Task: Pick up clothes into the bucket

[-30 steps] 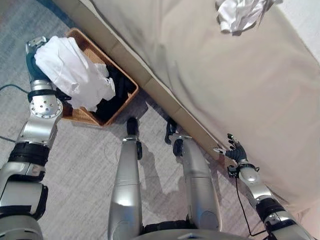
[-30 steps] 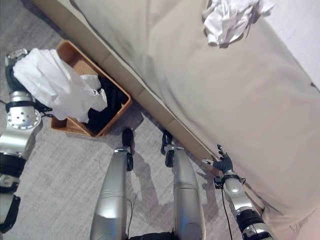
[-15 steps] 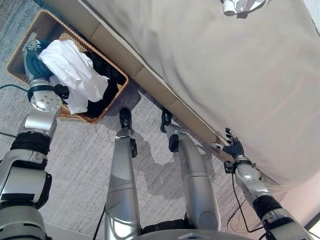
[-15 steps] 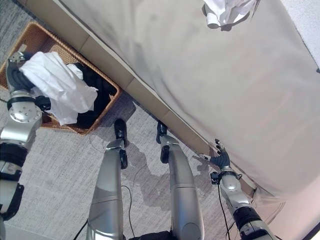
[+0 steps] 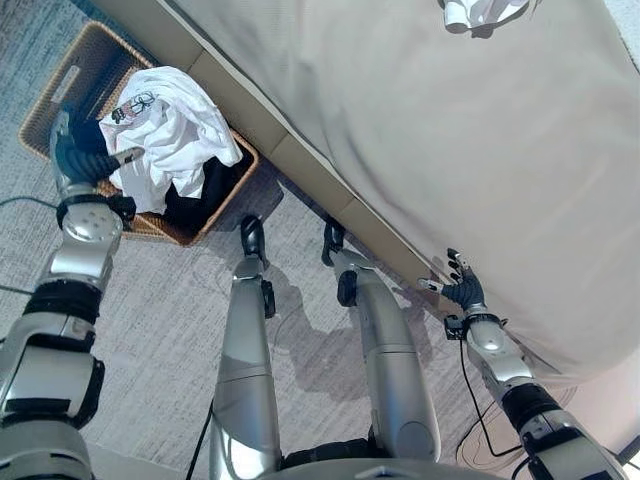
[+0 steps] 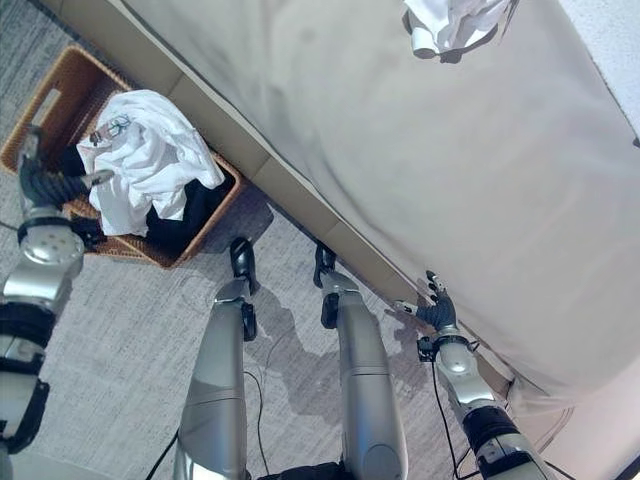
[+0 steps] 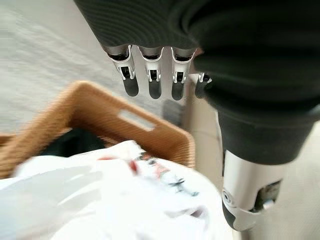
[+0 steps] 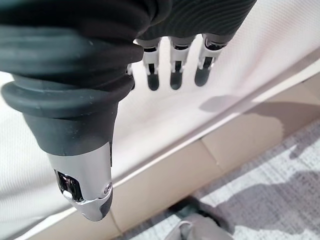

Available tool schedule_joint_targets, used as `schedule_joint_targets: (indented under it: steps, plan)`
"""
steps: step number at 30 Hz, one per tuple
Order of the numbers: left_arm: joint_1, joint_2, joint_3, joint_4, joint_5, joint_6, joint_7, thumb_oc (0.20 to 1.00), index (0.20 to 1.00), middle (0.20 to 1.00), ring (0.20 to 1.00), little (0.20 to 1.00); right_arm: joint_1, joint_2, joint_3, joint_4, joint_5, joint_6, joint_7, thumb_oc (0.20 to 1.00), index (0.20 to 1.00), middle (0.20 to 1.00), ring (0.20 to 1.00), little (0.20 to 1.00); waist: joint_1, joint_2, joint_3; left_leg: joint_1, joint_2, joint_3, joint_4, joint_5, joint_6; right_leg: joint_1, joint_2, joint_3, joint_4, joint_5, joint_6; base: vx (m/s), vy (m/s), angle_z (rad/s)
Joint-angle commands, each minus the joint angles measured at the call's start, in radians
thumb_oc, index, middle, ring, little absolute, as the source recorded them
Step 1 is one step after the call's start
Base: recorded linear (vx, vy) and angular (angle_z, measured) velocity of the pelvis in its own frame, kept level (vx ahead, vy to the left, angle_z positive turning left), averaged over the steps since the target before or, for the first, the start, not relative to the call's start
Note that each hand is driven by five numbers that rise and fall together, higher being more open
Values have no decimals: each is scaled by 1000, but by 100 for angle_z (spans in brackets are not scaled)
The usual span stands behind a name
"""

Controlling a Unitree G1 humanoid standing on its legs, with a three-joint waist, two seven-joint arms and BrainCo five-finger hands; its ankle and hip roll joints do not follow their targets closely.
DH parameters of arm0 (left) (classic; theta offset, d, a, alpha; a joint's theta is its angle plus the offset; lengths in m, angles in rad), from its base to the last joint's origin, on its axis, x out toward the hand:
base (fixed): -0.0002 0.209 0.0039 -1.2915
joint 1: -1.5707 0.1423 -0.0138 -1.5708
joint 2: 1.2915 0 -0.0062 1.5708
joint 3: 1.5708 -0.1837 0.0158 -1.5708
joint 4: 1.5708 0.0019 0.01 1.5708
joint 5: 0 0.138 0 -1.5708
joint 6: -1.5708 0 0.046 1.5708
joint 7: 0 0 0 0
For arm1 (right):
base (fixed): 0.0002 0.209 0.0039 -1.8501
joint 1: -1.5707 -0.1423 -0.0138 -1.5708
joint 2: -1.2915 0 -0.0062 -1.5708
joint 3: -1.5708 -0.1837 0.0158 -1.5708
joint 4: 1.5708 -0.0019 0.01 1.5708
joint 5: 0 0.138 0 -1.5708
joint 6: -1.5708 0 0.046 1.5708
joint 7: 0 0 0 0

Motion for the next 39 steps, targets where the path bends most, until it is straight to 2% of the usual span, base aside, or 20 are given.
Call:
schedule_joint_targets:
  steps: [1,2,3,5,6,9,10,11,12,19,23,25,27,29,30,31,32,34,35,39]
  plan:
    - [92,-58,109,-6,48,-7,58,1000,1000,1000,1000,1000,39,-43,-43,-67,27,8,-51,1000,1000,1000,1000,1000,30,22,-17,52,-22,-24,-5,-30,7,76,-58,6,-64,18,83,0,0,0]
    - [95,-60,111,-9,49,-7,59,1000,1000,1000,1000,1000,40,-44,-42,-69,27,8,-51,1000,1000,1000,1000,1000,29,23,-17,54,-22,-24,-6,-30,7,78,-58,6,-64,18,83,0,0,0]
    - [183,-140,164,-67,45,-24,98,1000,1000,1000,1000,1000,40,-34,-97,-122,49,-8,-83,1000,1000,1000,1000,1000,37,32,-17,84,-23,-21,-27,-27,5,101,-59,7,-74,14,83,0,0,0]
    - [218,-169,177,-93,46,-31,106,1000,1000,1000,1000,1000,40,-34,-111,-134,57,-14,-93,1000,1000,1000,1000,1000,39,36,-17,100,-24,-20,-36,-27,5,112,-60,7,-77,13,83,28,-7,-8]
    - [285,-236,195,-132,44,-58,121,1000,1000,1000,1000,1000,34,-33,-151,-184,71,-36,-115,1000,1000,1000,1000,1000,48,47,-17,140,-25,-16,-61,-24,6,144,-60,9,-84,10,83,30,-16,-8]
    - [343,-331,193,-155,-27,-139,89,1000,1000,1000,1000,1000,14,-40,-188,-259,79,-71,-135,1000,1000,1000,1000,1000,63,63,-17,209,-32,-18,-102,-17,4,201,-60,14,-94,3,82,2,-22,1]
    - [348,-345,188,-142,-19,-142,78,1000,1000,1000,1000,1000,9,-47,-198,-278,74,-81,-132,1000,1000,1000,1000,1000,64,66,-17,211,-36,-12,-127,20,7,203,-67,5,-113,34,74,0,0,0]
    - [353,-346,186,-140,-19,-142,78,1000,1000,1000,1000,1000,14,-47,-195,-278,74,-80,-132,1000,1000,1000,1000,1000,66,68,-17,235,-33,-19,-124,-11,3,224,-62,13,-104,4,82,-54,-20,7]
    - [359,-382,163,-113,-13,-151,60,1000,1000,1000,1000,1000,6,-51,-211,-323,65,-99,-138,1000,1000,1000,1000,1000,71,73,-17,260,-38,-13,-161,29,3,247,-71,0,-123,31,75,27,-50,10]
    - [412,-464,63,-70,50,-158,-18,1000,1000,1000,1000,1000,-12,-82,-252,-482,-50,-120,-172,1000,1000,1000,1000,1000,90,101,-17,397,-41,-31,-270,65,-5,364,-78,-24,-144,19,75,22,-51,11]
    - [442,-490,-56,-55,125,-151,-80,1000,1000,1000,1000,1000,-93,-121,-277,-528,-156,-95,-241,1000,1000,1000,1000,1000,109,129,-17,487,-44,-51,-351,96,-9,427,-87,-42,-144,2,77,47,-68,12]
    - [448,-492,-127,-54,176,-147,-112,1000,1000,1000,1000,1000,-158,-161,-279,-489,-212,-64,-283,1000,1000,1000,1000,1000,118,139,-17,512,-46,-62,-374,106,-13,445,-90,-55,-140,-4,77,34,-57,24]
    - [449,-491,-141,-57,182,-150,-115,1000,1000,1000,1000,1000,-180,-171,-275,-470,-224,-53,-295,1000,1000,1000,1000,1000,118,144,-17,518,-47,-68,-381,109,-13,448,-93,-57,-138,-7,77,21,-27,15]
    - [455,-487,-191,-65,198,-151,-140,1000,1000,1000,1000,1000,-268,-231,-265,-386,-249,-19,-335,1000,1000,1000,1000,1000,126,152,-17,528,-48,-74,-391,112,-11,455,-97,-60,-136,-10,77,24,-23,8]
    - [458,-479,-246,-85,211,-158,-160,1000,1000,1000,1000,1000,-373,-292,-236,-279,-252,11,-360,1000,1000,1000,1000,1000,133,160,-17,531,-50,-79,-395,111,-10,456,-98,-61,-134,-13,78,15,-10,10]
    - [458,-479,-246,-85,211,-158,-160,1000,1000,1000,1000,1000,-374,-293,-235,-278,-251,10,-360,1000,1000,1000,1000,1000,133,160,-17,530,-50,-79,-395,111,-10,456,-98,-61,-134,-13,78,30,-13,11]
    - [458,-466,-290,-92,215,-167,-168,1000,1000,1000,1000,1000,-511,-375,-167,-132,-245,34,-375,1000,1000,1000,1000,1000,143,167,-17,529,-51,-78,-396,113,-10,452,-99,-60,-131,-13,80,16,-3,5]
    - [458,-460,-310,-94,216,-169,-170,1000,1000,1000,1000,1000,-570,-416,-133,-68,-253,52,-376,1000,1000,1000,1000,1000,149,169,-17,528,-51,-79,-397,114,-11,450,-98,-60,-130,-15,79,29,-11,5]
    - [455,-466,-324,-88,202,-167,-165,1000,1000,1000,1000,1000,-681,-458,-61,45,-239,67,-378,1000,1000,1000,1000,1000,155,173,-17,523,-49,-81,-398,116,-13,445,-97,-62,-129,-15,78,39,-13,6]
    - [452,-487,-326,-61,140,-166,-153,1000,1000,1000,1000,1000,-885,-520,82,242,-223,93,-372,1000,1000,1000,1000,1000,165,183,-17,507,-46,-88,-405,126,-18,425,-94,-69,-125,-15,74,19,-11,1]
